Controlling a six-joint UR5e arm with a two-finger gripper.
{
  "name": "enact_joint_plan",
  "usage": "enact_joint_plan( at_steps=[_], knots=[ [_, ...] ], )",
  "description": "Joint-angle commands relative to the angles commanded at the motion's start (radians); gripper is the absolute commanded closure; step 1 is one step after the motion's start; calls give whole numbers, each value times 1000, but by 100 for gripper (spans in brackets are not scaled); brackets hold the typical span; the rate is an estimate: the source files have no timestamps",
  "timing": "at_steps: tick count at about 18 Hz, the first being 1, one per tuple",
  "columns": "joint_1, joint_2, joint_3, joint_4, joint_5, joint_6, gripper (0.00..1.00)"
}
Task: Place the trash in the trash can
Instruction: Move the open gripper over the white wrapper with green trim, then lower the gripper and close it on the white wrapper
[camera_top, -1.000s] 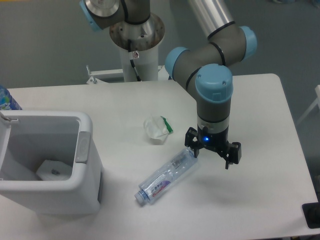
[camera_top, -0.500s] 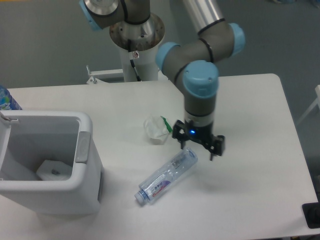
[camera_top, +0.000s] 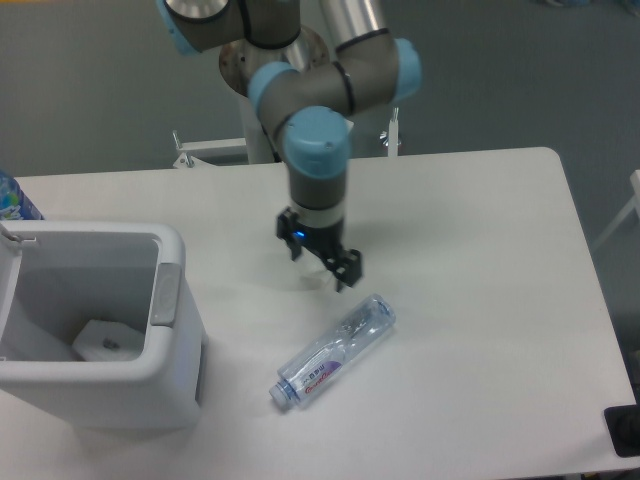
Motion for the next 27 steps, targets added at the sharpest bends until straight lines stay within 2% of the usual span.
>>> enact_joint_plan(
  at_steps=[3,8,9,12,13,20,22,25,27],
  knots=[
    [-15,-9,-18,8,6,-28,0],
    [-12,-31,-8,15,6,-25,0],
    [-11,-31,-3,15,6,-26,4],
    [1,-31,-3,12,8,-26,37],
    [12,-31,-5,11,8,-26,43],
    [47,-31,-8,8,14,-29,43],
    [47,-31,-6,11,25,-31,60],
    [50,-31,12,3,37,-40,98],
    [69,-26,20,-3,31,-38,100]
  ],
)
